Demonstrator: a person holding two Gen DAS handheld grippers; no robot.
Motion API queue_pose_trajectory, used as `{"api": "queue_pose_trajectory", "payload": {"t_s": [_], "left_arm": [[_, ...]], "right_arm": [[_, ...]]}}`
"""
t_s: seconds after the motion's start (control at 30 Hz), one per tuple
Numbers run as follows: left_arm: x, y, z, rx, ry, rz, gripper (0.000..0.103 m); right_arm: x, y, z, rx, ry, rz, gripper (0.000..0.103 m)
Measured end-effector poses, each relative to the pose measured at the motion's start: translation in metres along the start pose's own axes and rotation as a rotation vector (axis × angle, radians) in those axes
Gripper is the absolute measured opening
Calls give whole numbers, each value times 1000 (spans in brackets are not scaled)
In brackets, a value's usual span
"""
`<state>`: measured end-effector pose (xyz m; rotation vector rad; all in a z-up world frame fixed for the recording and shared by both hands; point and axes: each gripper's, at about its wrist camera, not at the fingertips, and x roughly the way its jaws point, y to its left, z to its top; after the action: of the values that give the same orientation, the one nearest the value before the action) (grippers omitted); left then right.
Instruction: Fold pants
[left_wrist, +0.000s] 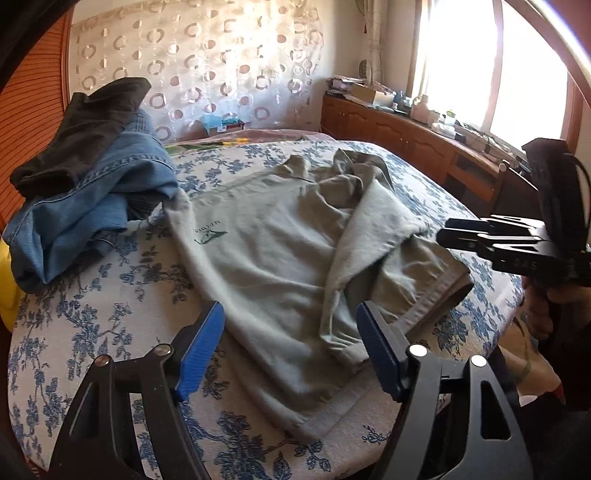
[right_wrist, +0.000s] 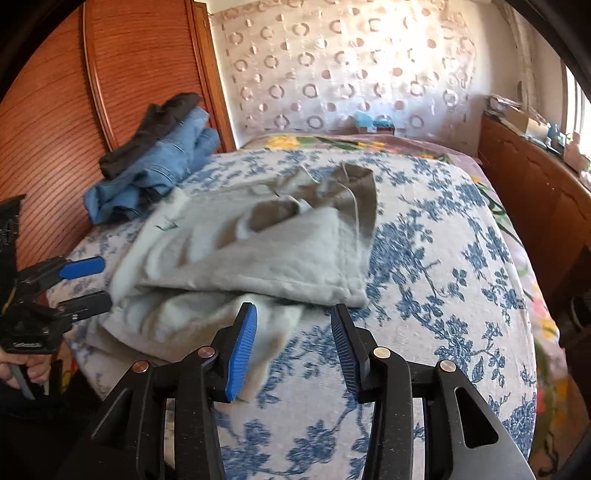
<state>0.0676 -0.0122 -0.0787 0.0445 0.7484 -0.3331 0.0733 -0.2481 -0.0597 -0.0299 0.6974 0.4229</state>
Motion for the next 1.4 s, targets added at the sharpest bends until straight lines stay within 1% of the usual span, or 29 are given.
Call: {"api": "queue_pose_trajectory", "payload": {"t_s": [0.1,0.17,0.37,0.5,0.57,0.6,0.67,0.7,0.77,0.93,1.0,1.03,1.1,1.23,1.3,1.4], "left_arm": [[2,-3,-1,8,7,-3,70],[2,-4,-2,11,10,-2,69],[11,-6,-7,16,39,0,69],[16,-6,-10,13,56,0,69],[18,-6,-12,9,66,1,69],[19,-6,-13,9,68,1,69],[18,-6,-14,7,67,1,69],[18,-5,-14,6,66,1,69],[16,-6,-15,8,62,5,69],[3,-7,-13,15,18,0,68],[0,-9,-13,21,14,-11,59],[-2,-10,-13,24,13,-17,57],[-3,-12,-13,31,10,-28,49],[-3,-18,-14,50,16,-53,42],[3,-20,-15,56,37,-59,38],[12,-17,-17,39,72,-74,37]], "right_arm": [[9,2,1,-23,26,-40,44],[17,-2,8,-30,34,-67,44],[35,-8,20,-59,44,-126,44],[50,-8,26,-81,61,-125,44],[53,-11,26,-85,61,-104,43],[55,-11,25,-83,61,-85,40],[56,-14,23,-73,52,-76,27],[56,-15,22,-67,47,-76,22],[55,-16,20,-60,34,-75,16],[51,-15,16,-74,-3,-85,11],[50,-16,15,-71,-12,-87,10],[50,-17,14,-69,-14,-89,10],[50,-17,13,-72,-14,-91,10],[49,-16,12,-77,-15,-97,8],[49,-16,12,-74,-13,-97,7],[49,-18,13,-67,-16,-97,6]]}}
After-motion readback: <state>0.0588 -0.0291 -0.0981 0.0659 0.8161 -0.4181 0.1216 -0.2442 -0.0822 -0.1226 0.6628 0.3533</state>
